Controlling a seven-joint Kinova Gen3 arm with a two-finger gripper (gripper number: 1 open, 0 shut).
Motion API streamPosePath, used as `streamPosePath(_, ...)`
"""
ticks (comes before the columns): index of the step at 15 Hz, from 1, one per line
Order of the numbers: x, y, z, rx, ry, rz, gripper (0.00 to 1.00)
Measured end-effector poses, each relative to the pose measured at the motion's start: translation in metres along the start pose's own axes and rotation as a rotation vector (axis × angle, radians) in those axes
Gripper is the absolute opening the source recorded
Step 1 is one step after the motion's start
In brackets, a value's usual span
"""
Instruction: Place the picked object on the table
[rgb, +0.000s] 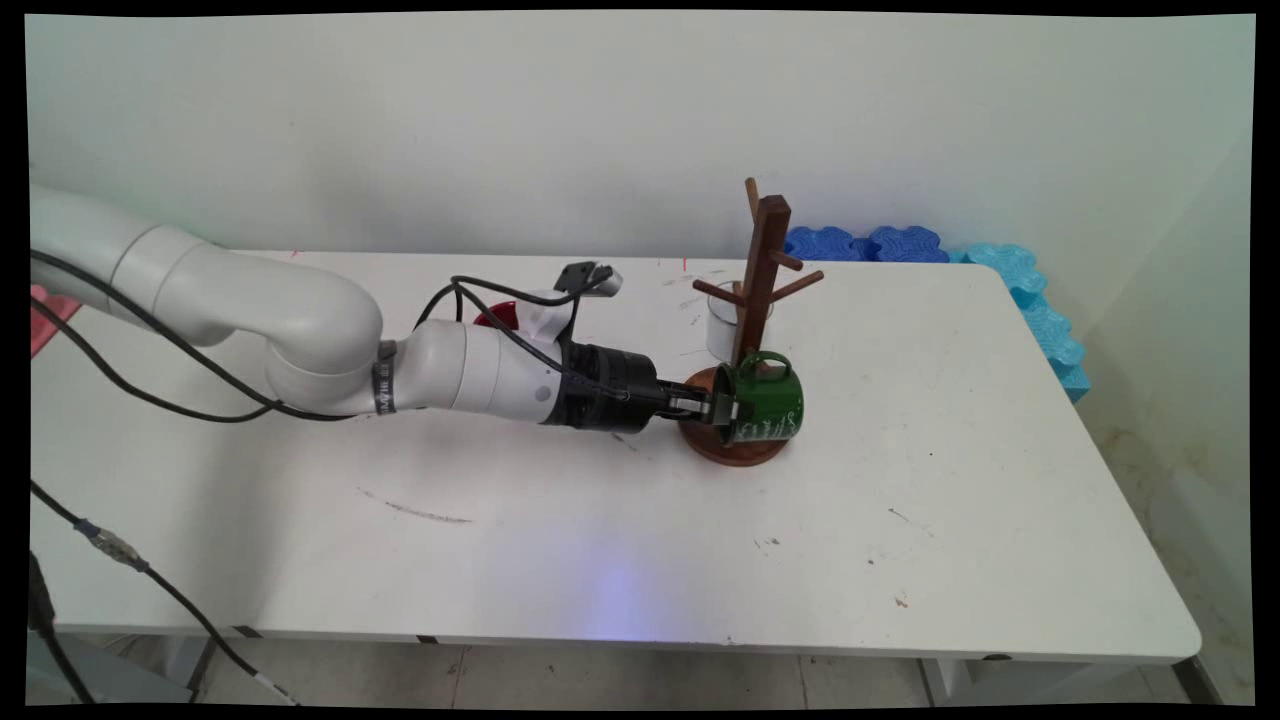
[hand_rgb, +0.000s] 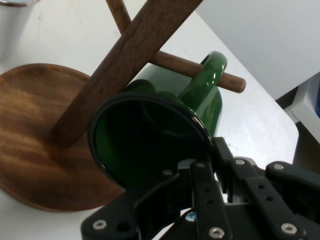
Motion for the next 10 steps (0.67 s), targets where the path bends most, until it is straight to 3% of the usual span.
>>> streamPosePath(10,0.0053,0.0020,-0.0050,0.006,0.012,-0.007,0.00)
